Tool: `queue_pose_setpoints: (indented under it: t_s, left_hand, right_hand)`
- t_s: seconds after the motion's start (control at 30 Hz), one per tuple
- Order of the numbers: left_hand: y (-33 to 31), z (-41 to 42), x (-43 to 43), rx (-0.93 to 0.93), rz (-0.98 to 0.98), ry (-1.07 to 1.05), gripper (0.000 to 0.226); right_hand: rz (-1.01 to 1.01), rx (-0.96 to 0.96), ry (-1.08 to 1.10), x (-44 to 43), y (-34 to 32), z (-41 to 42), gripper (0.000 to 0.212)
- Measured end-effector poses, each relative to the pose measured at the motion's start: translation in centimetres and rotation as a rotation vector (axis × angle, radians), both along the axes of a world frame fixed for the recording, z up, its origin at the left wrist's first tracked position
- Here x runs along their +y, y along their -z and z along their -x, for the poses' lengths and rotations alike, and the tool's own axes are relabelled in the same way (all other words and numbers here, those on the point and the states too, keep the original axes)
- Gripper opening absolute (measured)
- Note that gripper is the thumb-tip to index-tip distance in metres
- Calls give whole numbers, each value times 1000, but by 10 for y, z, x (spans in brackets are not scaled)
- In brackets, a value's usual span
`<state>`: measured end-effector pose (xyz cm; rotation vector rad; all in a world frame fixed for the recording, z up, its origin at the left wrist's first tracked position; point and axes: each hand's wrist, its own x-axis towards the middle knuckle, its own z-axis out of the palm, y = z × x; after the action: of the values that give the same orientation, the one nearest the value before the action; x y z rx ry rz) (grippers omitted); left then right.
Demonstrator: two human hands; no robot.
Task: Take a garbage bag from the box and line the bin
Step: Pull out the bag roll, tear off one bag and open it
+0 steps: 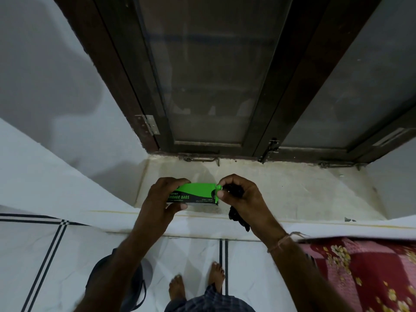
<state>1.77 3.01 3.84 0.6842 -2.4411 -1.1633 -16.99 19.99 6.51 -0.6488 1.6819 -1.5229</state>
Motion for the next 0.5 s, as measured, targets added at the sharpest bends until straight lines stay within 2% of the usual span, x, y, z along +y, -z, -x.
queue_pose_setpoints:
  t_s: [0.2, 0.5]
  left_hand:
    - [0, 2, 5, -37, 34, 1, 52]
    - [7, -1, 8, -13, 7, -94, 54]
  right_hand:
    - [-58, -2, 36, -3, 4, 1, 4]
    - [21, -35, 130, 2, 18, -24, 26]
